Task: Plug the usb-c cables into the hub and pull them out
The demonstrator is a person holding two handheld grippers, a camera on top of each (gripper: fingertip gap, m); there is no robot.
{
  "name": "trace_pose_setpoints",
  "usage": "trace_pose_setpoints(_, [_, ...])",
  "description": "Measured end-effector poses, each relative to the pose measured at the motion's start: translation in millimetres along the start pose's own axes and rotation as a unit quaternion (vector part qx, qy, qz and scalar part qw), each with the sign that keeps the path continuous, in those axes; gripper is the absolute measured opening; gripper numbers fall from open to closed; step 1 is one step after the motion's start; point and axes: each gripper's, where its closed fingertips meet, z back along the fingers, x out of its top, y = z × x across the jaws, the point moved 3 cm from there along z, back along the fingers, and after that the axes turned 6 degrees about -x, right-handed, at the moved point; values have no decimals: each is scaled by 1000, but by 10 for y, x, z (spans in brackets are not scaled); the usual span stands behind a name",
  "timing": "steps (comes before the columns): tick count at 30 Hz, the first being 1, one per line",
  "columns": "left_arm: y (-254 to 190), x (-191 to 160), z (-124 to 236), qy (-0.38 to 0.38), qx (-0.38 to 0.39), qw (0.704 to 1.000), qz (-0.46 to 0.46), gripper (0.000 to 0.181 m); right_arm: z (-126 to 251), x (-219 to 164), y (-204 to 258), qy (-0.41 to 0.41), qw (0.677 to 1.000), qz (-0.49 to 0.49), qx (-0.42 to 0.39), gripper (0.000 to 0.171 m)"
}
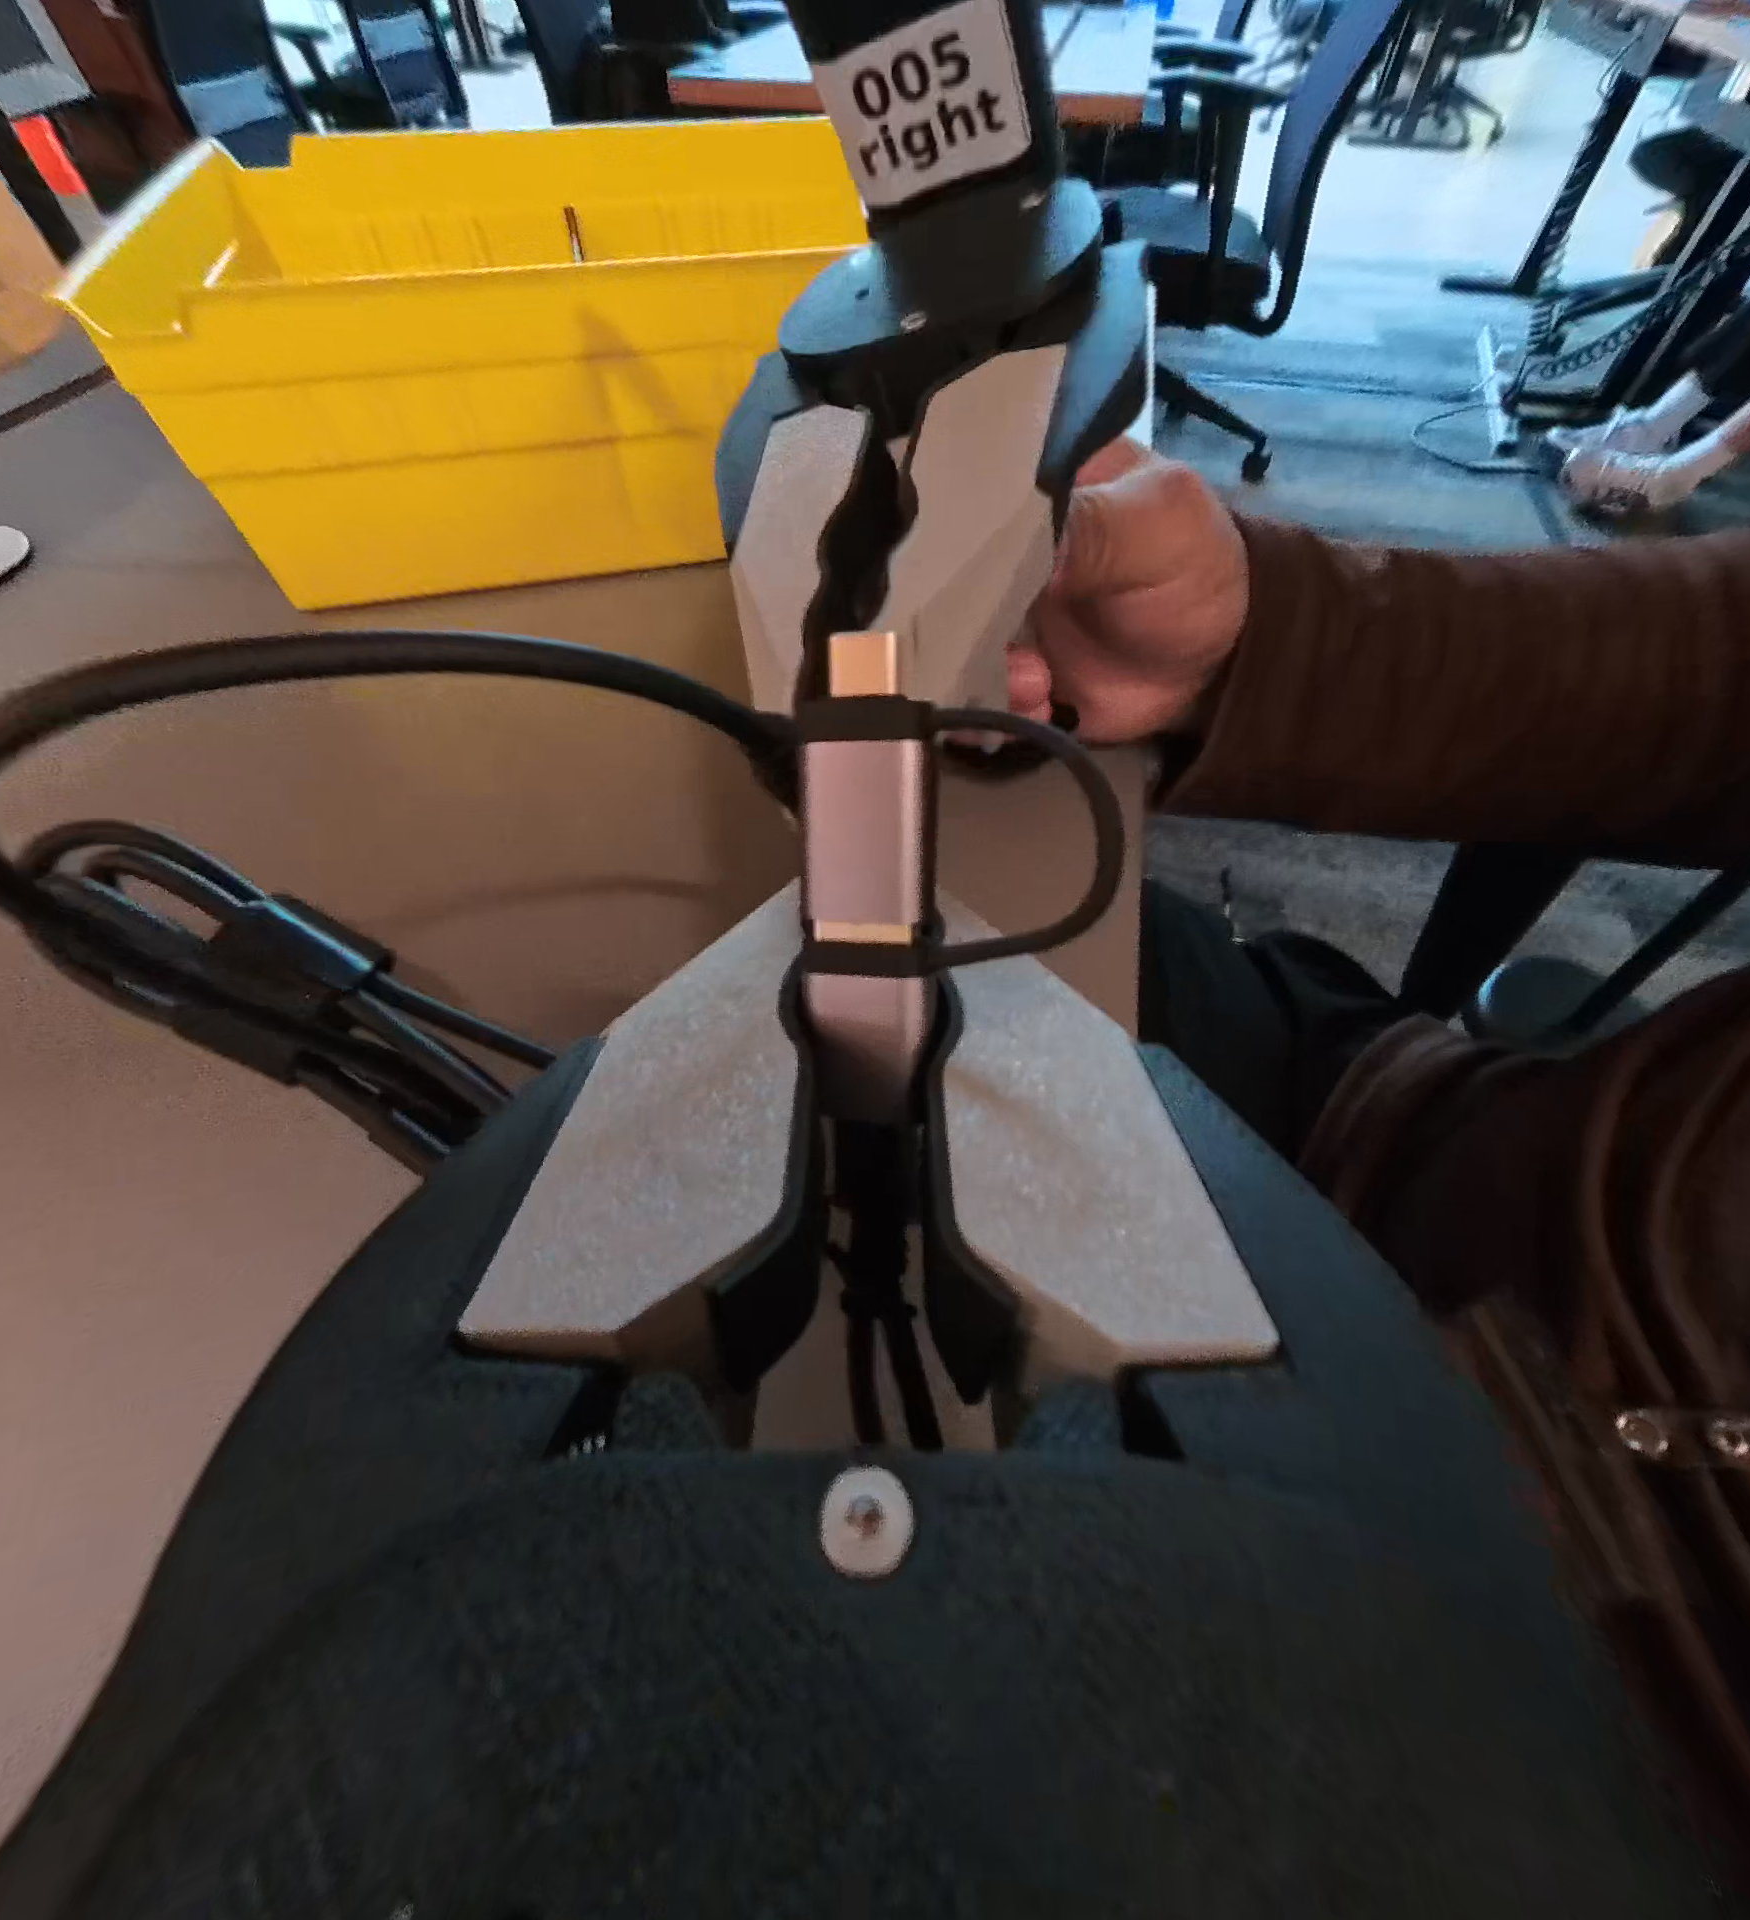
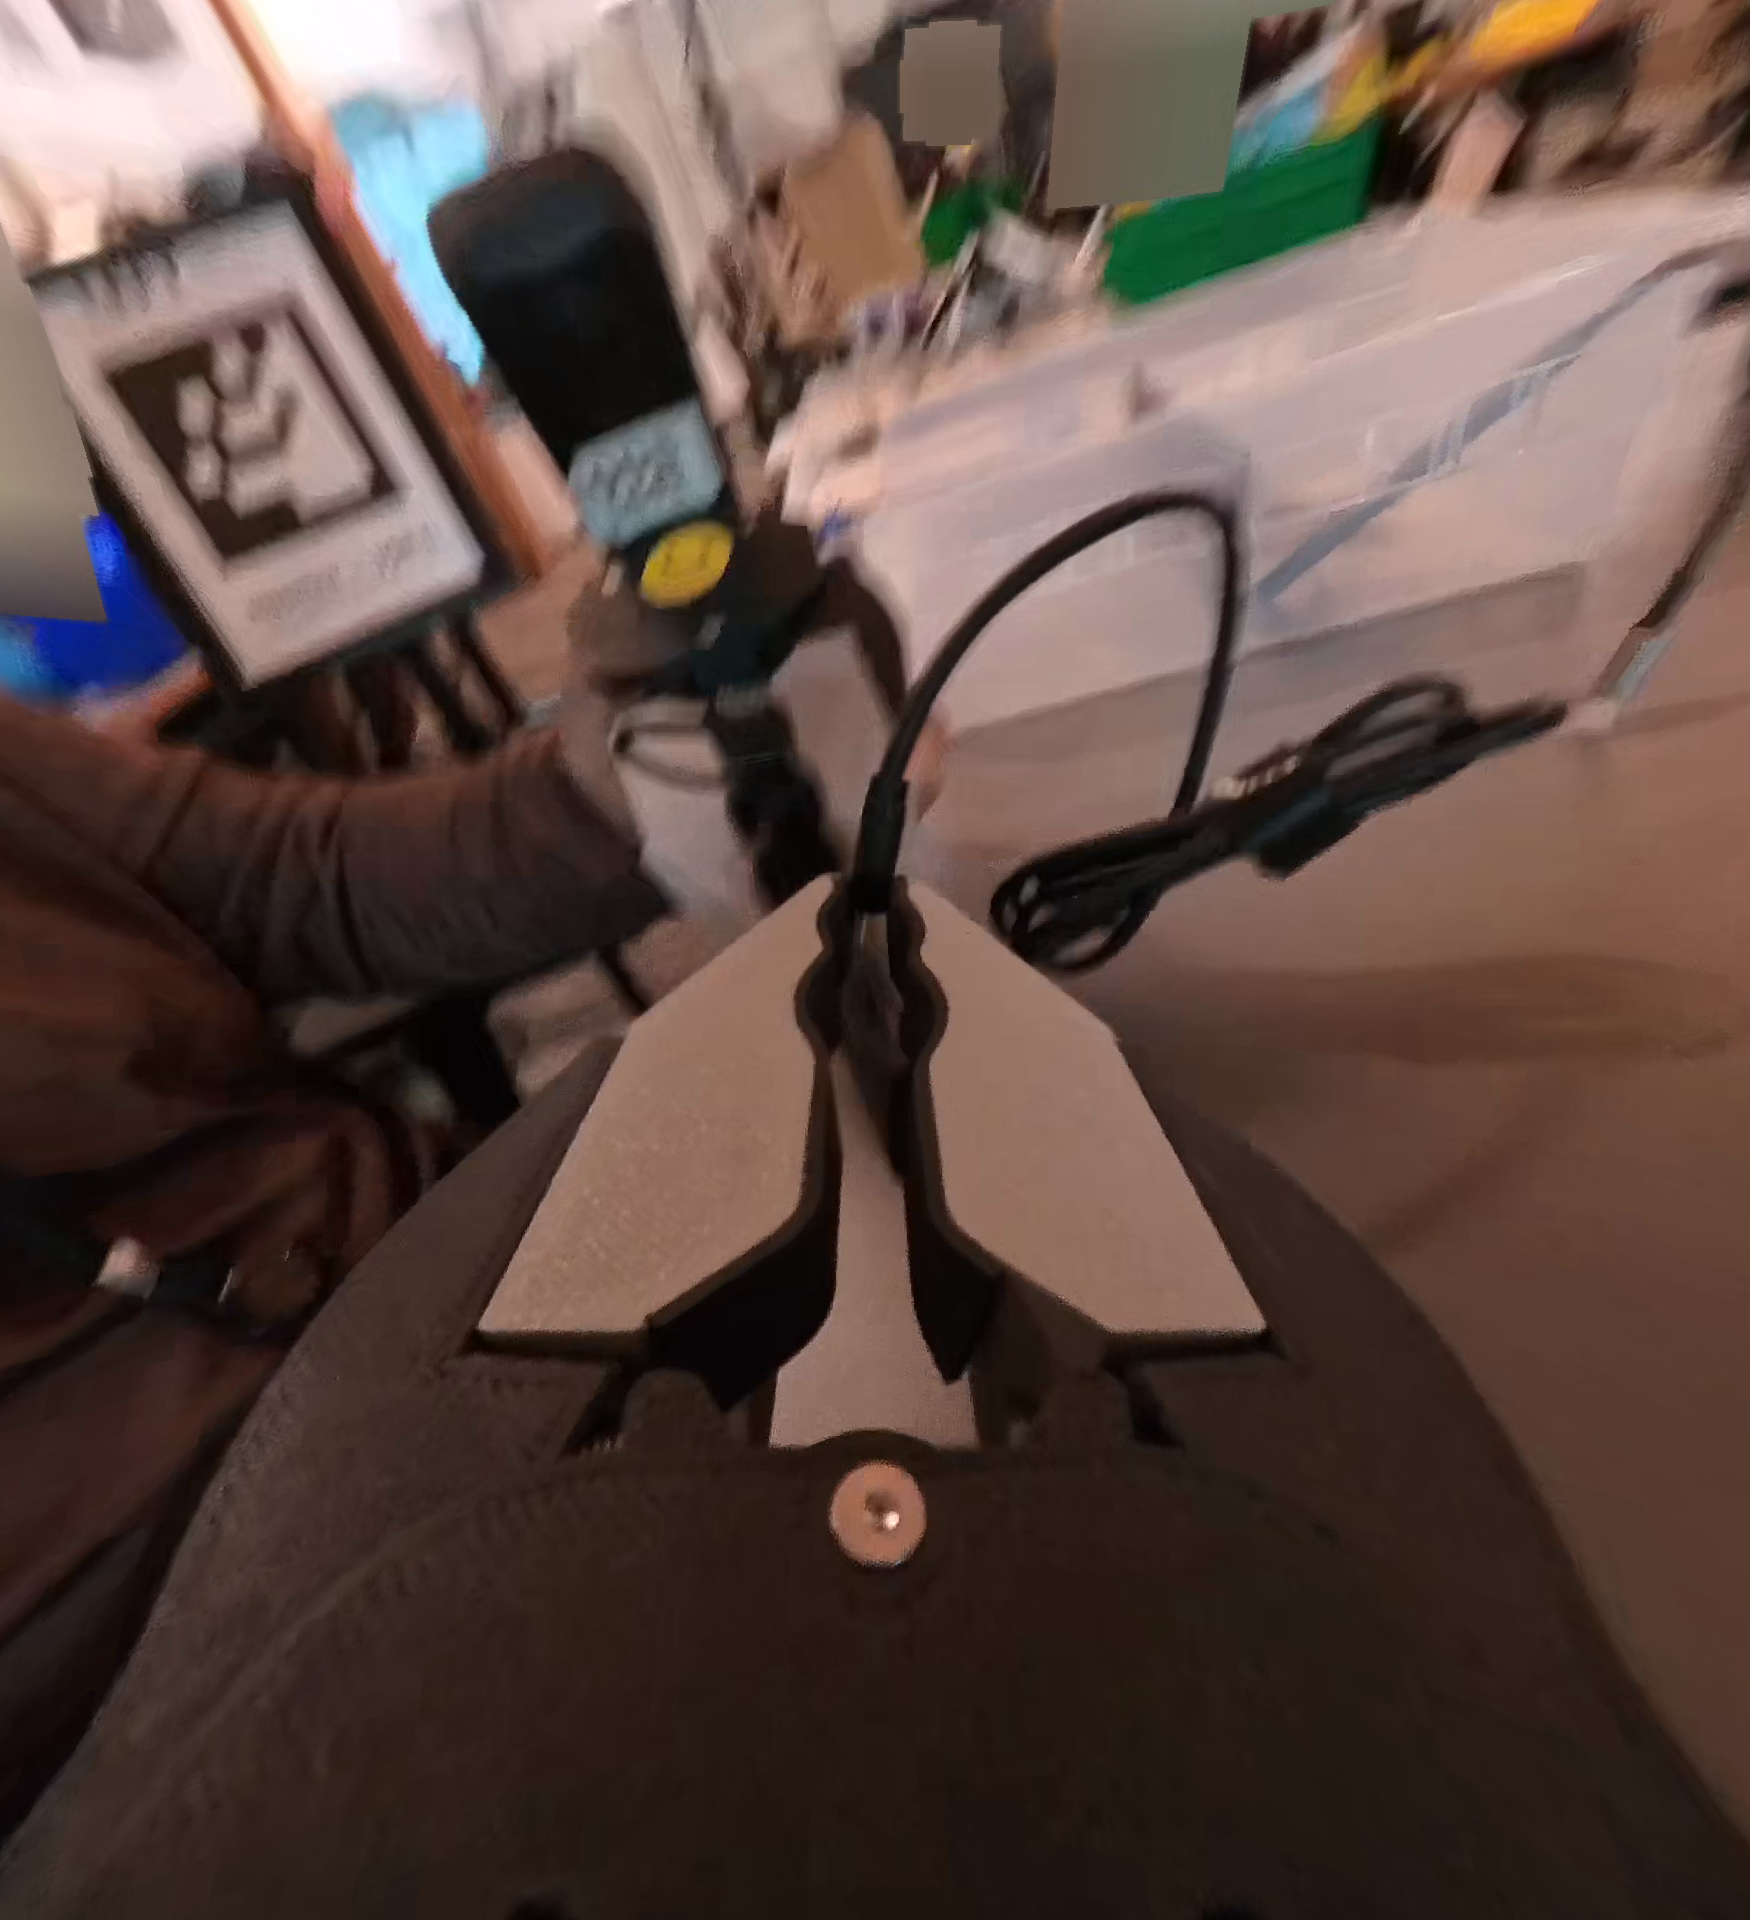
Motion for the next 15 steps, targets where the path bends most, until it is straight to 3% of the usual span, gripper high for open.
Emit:
trace_pose_setpoints(5, [-250,-147,-327,105,4,988,-109,11,24,178,-123,-84,995,-35,-32,4])
trace_pose_setpoints(8, [-129,-220,-355,145,74,973,-165,11,78,219,-89,-99,994,-12,-41,4])
trace_pose_setpoints(12, [68,-94,-162,106,159,948,-254,11,170,293,-47,-100,991,29,-85,4])
trace_pose_setpoints(15, [177,15,14,49,194,946,-254,11,471,574,38,-125,983,59,-123,4])
